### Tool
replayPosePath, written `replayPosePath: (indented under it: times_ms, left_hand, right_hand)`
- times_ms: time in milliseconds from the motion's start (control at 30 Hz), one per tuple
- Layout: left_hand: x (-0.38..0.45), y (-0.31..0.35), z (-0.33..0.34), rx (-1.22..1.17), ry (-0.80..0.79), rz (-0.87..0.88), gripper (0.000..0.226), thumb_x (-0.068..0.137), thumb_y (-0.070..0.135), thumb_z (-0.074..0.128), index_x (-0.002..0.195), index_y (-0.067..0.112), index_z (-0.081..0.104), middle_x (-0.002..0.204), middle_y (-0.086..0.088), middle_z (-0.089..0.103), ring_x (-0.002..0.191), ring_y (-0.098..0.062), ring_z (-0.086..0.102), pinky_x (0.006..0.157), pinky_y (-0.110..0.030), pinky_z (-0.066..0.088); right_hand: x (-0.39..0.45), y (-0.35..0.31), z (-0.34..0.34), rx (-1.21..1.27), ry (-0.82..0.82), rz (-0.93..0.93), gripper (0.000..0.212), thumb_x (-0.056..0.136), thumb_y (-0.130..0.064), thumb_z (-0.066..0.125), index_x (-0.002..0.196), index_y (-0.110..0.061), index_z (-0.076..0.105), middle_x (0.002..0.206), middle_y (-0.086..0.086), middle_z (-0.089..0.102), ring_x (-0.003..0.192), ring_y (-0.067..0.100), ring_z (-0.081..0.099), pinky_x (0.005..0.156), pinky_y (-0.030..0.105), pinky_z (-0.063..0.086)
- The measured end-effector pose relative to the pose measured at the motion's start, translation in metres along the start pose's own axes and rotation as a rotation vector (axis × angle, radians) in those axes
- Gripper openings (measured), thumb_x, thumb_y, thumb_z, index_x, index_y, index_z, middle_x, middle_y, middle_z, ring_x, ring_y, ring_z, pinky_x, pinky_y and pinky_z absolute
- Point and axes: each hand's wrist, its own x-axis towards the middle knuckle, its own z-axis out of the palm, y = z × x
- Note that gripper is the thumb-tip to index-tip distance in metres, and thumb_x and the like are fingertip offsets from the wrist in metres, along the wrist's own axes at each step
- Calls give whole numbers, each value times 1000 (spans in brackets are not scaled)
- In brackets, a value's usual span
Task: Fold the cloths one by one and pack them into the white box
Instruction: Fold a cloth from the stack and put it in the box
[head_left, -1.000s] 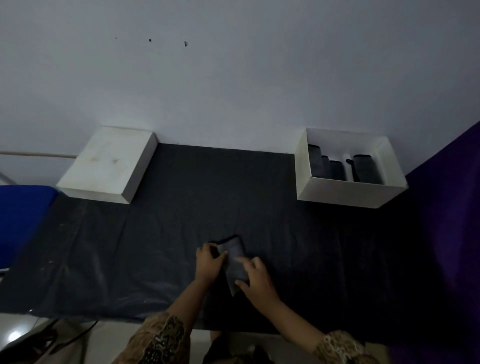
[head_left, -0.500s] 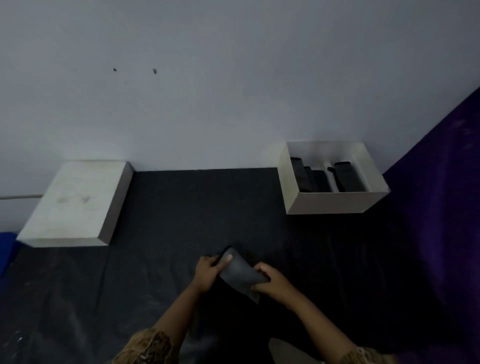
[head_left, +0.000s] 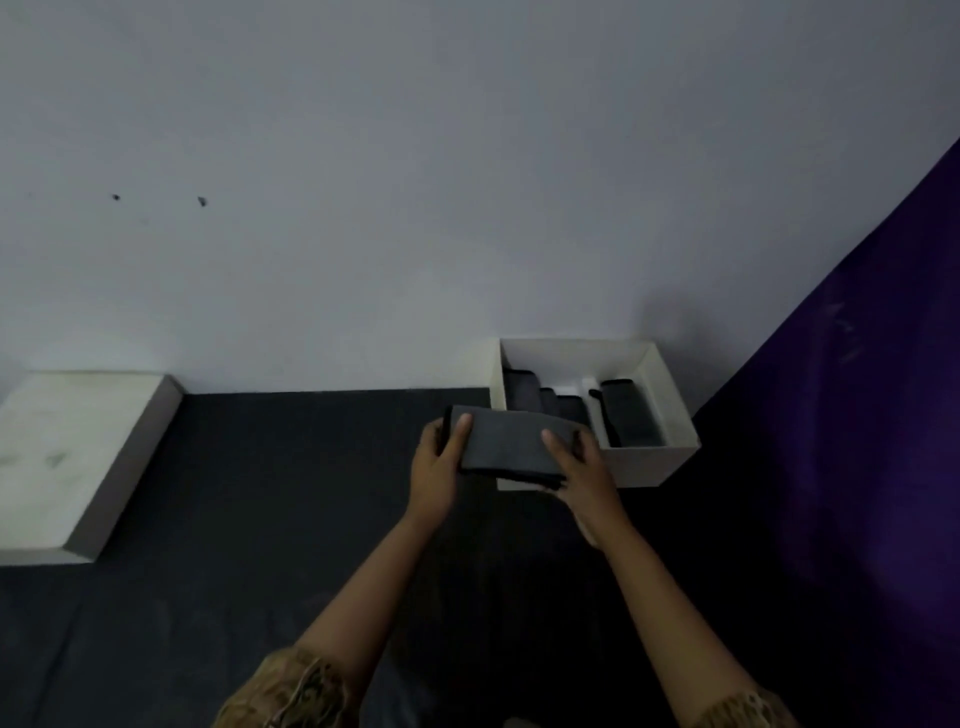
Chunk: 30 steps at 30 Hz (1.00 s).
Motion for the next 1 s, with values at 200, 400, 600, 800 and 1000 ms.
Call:
replayPosePath:
  times_ms: [200,400,600,800,1000]
  left_hand:
    - [38,25,86,89,-45,27,35,87,41,60,90,6,61,90,-8,66,81,-13,60,74,-27,49]
    - [83,15,139,413,-109,-126,35,83,39,65,62,11,59,65,-3,58,62,-16,55,55,-22,42]
    - [107,-25,153,773,-158,-288,50,75,40,73,90,-7,64,102,-26,68,98,-37,64,79,-38,49]
    - [115,-45,158,950,-177,-351,33,72,39,75,72,10,59,94,-13,68,99,-29,65,81,-32,49]
    - [117,-56,165,990,-121,-324,46,69,28,78,104,2,64,108,-15,68,101,-29,64,82,-32,50]
  right_hand:
    - [64,-59,-71,-170,9,-124,18,94,-29,52,109,-19,54,98,-2,59,85,9,59,56,21,52]
    - [141,-61,-134,-330,-58,99,17,91,-34,56,101,-21,54,107,6,57,89,18,58,57,32,55]
    - [186,-13,-164,-704,-134,281,29,88,-32,63,105,-18,43,103,1,48,100,23,52,66,28,46]
    - [214,23,-174,-1051,-251,269,38,79,-30,72,66,-21,38,66,-3,45,63,11,44,66,30,34]
    - [207,24,-167,-1158,-199,261,38,75,-35,76,90,-15,47,101,11,62,86,22,54,70,29,37]
